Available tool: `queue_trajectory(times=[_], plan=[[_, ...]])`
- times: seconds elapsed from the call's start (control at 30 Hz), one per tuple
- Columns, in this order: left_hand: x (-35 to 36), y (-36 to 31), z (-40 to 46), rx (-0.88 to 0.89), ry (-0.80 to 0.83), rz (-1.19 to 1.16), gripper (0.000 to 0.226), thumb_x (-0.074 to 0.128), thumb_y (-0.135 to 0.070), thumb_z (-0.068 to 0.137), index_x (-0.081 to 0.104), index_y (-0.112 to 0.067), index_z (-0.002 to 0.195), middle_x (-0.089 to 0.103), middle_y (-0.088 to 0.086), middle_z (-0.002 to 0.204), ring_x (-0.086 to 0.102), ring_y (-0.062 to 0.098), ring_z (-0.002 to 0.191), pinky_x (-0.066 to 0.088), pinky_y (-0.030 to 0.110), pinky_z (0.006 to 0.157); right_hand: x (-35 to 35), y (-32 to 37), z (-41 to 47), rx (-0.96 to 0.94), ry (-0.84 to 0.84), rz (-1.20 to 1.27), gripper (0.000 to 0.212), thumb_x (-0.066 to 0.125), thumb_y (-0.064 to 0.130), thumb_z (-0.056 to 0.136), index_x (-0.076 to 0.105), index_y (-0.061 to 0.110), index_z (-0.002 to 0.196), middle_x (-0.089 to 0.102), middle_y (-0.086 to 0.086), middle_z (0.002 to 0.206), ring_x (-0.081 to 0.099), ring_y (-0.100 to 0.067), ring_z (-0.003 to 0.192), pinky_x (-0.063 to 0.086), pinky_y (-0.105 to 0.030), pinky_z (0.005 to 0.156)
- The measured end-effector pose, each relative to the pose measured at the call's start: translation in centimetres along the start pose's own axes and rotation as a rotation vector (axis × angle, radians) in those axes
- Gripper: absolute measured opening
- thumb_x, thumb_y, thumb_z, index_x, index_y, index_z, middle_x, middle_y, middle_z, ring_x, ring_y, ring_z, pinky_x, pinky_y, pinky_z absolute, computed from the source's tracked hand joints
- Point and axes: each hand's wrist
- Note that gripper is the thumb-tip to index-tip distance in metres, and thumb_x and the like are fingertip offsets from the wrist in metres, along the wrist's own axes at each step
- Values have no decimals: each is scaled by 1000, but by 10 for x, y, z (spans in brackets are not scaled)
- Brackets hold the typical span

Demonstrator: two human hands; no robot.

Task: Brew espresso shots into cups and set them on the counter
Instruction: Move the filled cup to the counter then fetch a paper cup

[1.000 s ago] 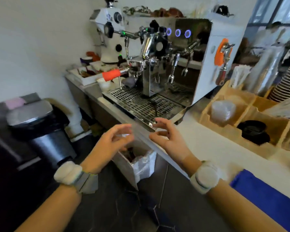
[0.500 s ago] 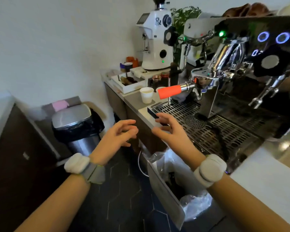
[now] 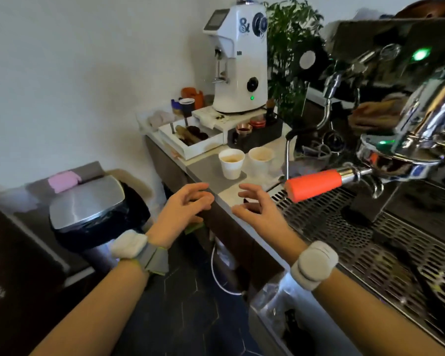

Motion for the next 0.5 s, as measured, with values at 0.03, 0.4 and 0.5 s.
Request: queue_trajectory(times=[0.03,0.4,0.5], plan=[[0,2,7,0,4,-4,31,62,-21,91,58,-19,122,69,0,107,65,23,101,54,45,83,0,2,5,15,-14,-10,46,68,11,83,48,24,122,53,-1,118,56,-21,103,46,-17,81],[-43,44,194,44,327,84,29,70,-30,85,59,-38,111,65,-18,104,61,-6,95,51,15,67,40,-18,120,136,-393,-34,56,66,17,85,39,21,134,49,1,118,55,-19,105,45,-16,79],[-49,49,232,52,348,103,38,70,-28,85,54,-32,119,59,-19,107,59,-14,86,48,8,63,49,-28,141,187,-455,-70,63,68,25,84,33,26,137,45,3,122,51,-16,110,44,-25,90]])
Point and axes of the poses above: each hand's wrist, its own z-axis towards the middle knuckle, its own x-axis out of the palm, y = z × x
